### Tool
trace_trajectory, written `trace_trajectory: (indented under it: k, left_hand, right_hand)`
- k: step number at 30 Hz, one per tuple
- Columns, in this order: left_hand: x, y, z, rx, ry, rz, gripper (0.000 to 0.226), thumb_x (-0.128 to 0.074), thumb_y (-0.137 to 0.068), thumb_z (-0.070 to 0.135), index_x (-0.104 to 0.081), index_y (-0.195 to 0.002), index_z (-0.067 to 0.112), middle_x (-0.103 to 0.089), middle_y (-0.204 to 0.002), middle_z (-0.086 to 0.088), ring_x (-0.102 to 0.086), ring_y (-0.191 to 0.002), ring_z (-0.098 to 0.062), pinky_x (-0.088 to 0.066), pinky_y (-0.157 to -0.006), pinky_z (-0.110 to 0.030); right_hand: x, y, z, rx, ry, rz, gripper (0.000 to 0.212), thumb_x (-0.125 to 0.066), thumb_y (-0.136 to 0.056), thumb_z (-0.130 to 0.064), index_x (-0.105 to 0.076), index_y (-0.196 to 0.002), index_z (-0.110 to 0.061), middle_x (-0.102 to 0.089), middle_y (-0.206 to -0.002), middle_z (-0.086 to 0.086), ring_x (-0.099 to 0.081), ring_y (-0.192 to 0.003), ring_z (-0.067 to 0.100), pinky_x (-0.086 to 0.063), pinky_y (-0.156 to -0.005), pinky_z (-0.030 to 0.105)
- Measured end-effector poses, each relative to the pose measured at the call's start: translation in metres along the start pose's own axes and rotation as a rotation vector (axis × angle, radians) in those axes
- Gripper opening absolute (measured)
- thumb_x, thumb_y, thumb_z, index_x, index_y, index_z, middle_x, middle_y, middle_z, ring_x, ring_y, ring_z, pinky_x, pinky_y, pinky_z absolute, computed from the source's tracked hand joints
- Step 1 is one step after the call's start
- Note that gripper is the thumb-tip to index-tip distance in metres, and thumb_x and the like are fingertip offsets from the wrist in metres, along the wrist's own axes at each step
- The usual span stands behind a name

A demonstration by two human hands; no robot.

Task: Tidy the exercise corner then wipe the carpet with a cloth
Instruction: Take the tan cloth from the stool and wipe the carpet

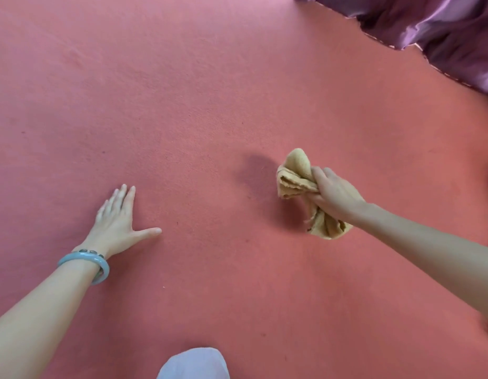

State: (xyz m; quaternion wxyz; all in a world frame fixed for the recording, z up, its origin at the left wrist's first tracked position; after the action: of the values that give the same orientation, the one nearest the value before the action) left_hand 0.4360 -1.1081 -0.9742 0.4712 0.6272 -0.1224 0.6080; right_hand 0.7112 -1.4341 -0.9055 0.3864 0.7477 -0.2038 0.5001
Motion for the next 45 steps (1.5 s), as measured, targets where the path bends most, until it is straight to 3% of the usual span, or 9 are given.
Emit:
trace_trajectory:
  k: [7, 12, 17, 22, 29, 35, 39, 42, 45]
  left_hand:
    - [0.083, 0.043, 0.018, -0.083, 0.04, 0.056, 0.085, -0.056, -0.085, 0.052, -0.013, -0.151, 0.019, -0.009, -0.158, 0.001, -0.008, -0.145, -0.018, -0.015, -0.116, -0.041]
    - [0.163, 0.08, 0.004, -0.028, -0.046, 0.116, 0.088, -0.055, -0.082, 0.057, -0.015, -0.15, 0.018, -0.013, -0.158, 0.0, -0.014, -0.144, -0.021, -0.019, -0.115, -0.043]
    - [0.212, 0.1, -0.001, -0.046, -0.172, 0.153, 0.091, -0.055, -0.081, 0.06, -0.016, -0.15, 0.016, -0.016, -0.157, -0.002, -0.018, -0.144, -0.022, -0.019, -0.115, -0.041]
    - [0.229, 0.091, -0.018, -0.106, -0.263, 0.165, 0.097, -0.041, -0.074, 0.072, -0.012, -0.15, 0.018, -0.015, -0.158, -0.002, -0.018, -0.144, -0.02, -0.019, -0.115, -0.039]
    - [0.204, 0.021, -0.052, -0.178, -0.224, 0.157, 0.09, -0.053, -0.083, 0.059, -0.012, -0.151, 0.017, -0.01, -0.159, -0.003, -0.008, -0.146, -0.019, -0.013, -0.116, -0.038]
    - [0.151, -0.045, -0.105, -0.403, -0.375, 0.049, 0.093, -0.04, -0.08, 0.074, -0.01, -0.151, 0.021, 0.001, -0.159, 0.0, 0.007, -0.146, -0.017, -0.003, -0.117, -0.036]
    - [0.143, -0.098, -0.147, -0.581, -0.46, 0.018, 0.102, -0.015, -0.072, 0.085, -0.018, -0.15, 0.02, -0.01, -0.158, -0.002, 0.013, -0.144, -0.01, -0.006, -0.116, -0.034]
    - [0.146, -0.126, -0.169, -0.66, -0.523, -0.071, 0.095, -0.016, -0.079, 0.082, -0.03, -0.145, 0.015, -0.027, -0.153, -0.007, 0.02, -0.141, -0.004, -0.001, -0.113, -0.029]
    - [0.154, -0.149, -0.173, -0.709, -0.502, -0.078, 0.092, -0.021, -0.081, 0.078, -0.027, -0.146, 0.012, -0.029, -0.152, -0.008, 0.011, -0.144, -0.008, 0.004, -0.114, -0.027]
  right_hand:
    - [0.046, 0.004, -0.036, 0.092, -0.186, 0.083, 0.033, -0.048, -0.088, -0.036, -0.042, -0.112, -0.013, -0.046, -0.099, 0.005, -0.052, -0.09, 0.031, -0.043, -0.073, 0.039]
    - [0.097, 0.006, -0.077, 0.181, -0.26, 0.108, 0.032, -0.048, -0.089, -0.031, -0.041, -0.115, -0.015, -0.051, -0.108, 0.009, -0.052, -0.096, 0.031, -0.044, -0.078, 0.04]
    - [0.149, 0.001, -0.107, 0.251, -0.311, 0.179, 0.019, -0.048, -0.089, -0.032, -0.036, -0.096, -0.018, -0.048, -0.097, 0.006, -0.045, -0.086, 0.026, -0.038, -0.072, 0.037]
    - [0.145, -0.005, -0.138, 0.256, -0.315, 0.153, 0.018, -0.048, -0.089, -0.027, -0.034, -0.09, -0.016, -0.048, -0.094, 0.006, -0.045, -0.083, 0.027, -0.034, -0.068, 0.035]
    - [0.098, -0.032, -0.168, 0.129, -0.279, 0.105, 0.019, -0.047, -0.087, -0.03, -0.035, -0.093, -0.017, -0.05, -0.099, 0.009, -0.048, -0.084, 0.028, -0.038, -0.068, 0.036]
    - [0.055, -0.074, -0.195, -0.099, -0.241, 0.113, 0.024, -0.046, -0.087, -0.034, -0.036, -0.097, -0.014, -0.045, -0.096, 0.007, -0.047, -0.084, 0.031, -0.035, -0.067, 0.035]
    - [0.033, -0.103, -0.213, -0.217, -0.163, 0.171, 0.026, -0.044, -0.089, -0.034, -0.038, -0.103, -0.013, -0.046, -0.101, 0.011, -0.052, -0.092, 0.036, -0.036, -0.067, 0.037]
    - [0.028, -0.116, -0.221, -0.337, -0.173, 0.244, 0.032, -0.043, -0.089, -0.037, -0.039, -0.107, -0.011, -0.049, -0.108, 0.015, -0.052, -0.094, 0.038, -0.037, -0.067, 0.039]
    - [0.031, -0.118, -0.23, -0.413, -0.172, 0.284, 0.034, -0.043, -0.089, -0.038, -0.04, -0.11, -0.01, -0.049, -0.108, 0.016, -0.053, -0.094, 0.039, -0.038, -0.067, 0.039]
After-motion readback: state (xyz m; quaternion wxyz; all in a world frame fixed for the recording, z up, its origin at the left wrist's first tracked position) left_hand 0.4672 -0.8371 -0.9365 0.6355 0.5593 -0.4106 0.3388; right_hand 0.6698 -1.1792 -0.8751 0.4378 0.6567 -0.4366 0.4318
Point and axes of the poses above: each hand's wrist, its own y-axis away from the middle knuckle, its own x-axis out of the back of the hand, z = x × y, the point moved 6 cm from there along -y, towards the middle knuckle
